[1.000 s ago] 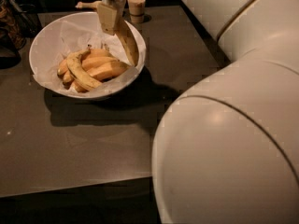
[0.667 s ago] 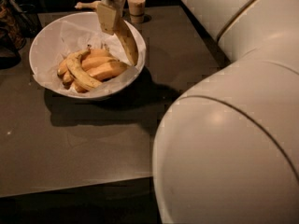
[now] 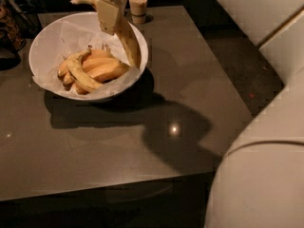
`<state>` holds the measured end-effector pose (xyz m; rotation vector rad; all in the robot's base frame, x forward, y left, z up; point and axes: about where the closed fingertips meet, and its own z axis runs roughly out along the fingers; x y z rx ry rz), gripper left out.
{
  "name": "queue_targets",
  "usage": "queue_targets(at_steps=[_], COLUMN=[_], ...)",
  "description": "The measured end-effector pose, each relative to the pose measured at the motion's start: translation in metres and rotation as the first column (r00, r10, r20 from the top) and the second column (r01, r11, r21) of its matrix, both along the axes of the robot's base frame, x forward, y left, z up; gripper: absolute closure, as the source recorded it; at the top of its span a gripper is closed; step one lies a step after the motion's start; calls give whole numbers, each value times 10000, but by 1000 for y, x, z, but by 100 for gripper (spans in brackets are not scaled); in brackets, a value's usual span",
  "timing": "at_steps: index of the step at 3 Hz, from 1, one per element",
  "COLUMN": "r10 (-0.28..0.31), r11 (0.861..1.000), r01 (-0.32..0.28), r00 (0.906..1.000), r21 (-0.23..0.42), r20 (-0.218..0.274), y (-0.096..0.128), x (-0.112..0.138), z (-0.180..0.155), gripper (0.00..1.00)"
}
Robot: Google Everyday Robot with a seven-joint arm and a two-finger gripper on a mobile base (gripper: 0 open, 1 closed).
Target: Pick banana from white bowl
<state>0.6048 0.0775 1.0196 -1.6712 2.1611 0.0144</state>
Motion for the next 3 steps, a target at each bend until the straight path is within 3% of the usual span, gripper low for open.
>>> queue_targets(at_steps=[2, 3], r10=[132, 219], r11=[9999, 9989], r01=[-132, -225], r00=[9996, 9996], r21=[28, 416], r20=[260, 162], y=[10, 11], x=[-7, -25], z=[11, 18], gripper=[100, 100])
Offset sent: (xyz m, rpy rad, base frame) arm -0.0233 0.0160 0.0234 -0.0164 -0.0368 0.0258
